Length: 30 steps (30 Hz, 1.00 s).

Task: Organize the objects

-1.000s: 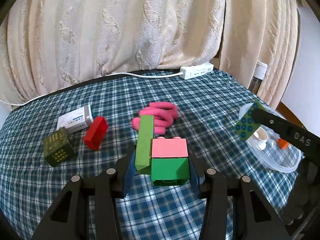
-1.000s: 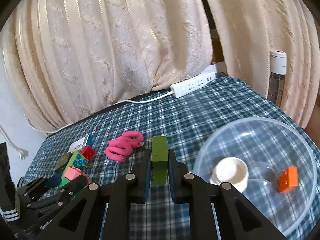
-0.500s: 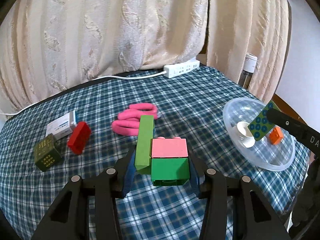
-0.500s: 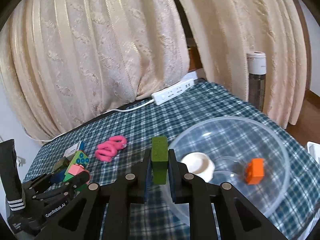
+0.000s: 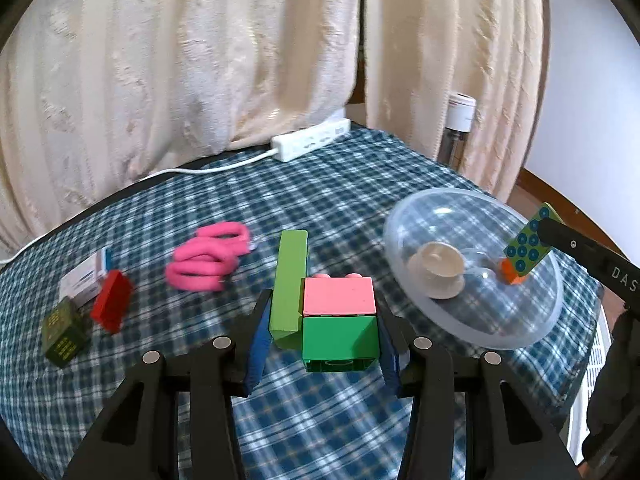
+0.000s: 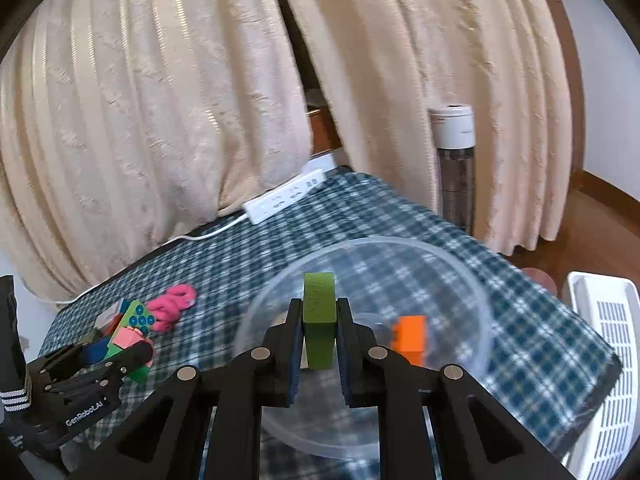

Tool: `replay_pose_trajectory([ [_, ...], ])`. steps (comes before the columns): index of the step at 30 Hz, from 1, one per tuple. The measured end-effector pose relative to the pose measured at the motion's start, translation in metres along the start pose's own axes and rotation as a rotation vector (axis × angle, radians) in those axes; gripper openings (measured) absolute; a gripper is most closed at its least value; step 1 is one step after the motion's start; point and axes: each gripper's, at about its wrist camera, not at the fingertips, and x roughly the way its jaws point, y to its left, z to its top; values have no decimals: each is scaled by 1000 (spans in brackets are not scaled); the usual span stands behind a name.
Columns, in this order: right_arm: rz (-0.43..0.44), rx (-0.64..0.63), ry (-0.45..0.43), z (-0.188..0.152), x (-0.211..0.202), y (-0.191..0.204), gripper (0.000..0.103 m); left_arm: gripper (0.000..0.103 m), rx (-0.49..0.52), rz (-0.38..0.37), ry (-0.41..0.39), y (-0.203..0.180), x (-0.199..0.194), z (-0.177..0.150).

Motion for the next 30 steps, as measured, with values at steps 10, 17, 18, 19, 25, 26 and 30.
replay_pose_trajectory([
  [10,-32,18,35,-4,7,-26,16,48,51,-83,28,-35,14,11],
  [17,-15,43,58,-7,10,-38,16,48,100,-153,51,-65,26,16],
  [18,-6,49,62,-7,11,-39,16,48,106,-160,53,-69,28,17],
  [19,4,56,67,-8,11,-40,16,48,114,-168,57,-73,30,18],
  [25,55,94,97,-12,13,-44,16,48,134,-209,78,-87,40,20],
  [26,61,98,101,-13,13,-44,16,48,138,-213,82,-89,42,19],
  [30,79,108,115,-17,14,-44,16,48,147,-228,87,-94,47,20],
])
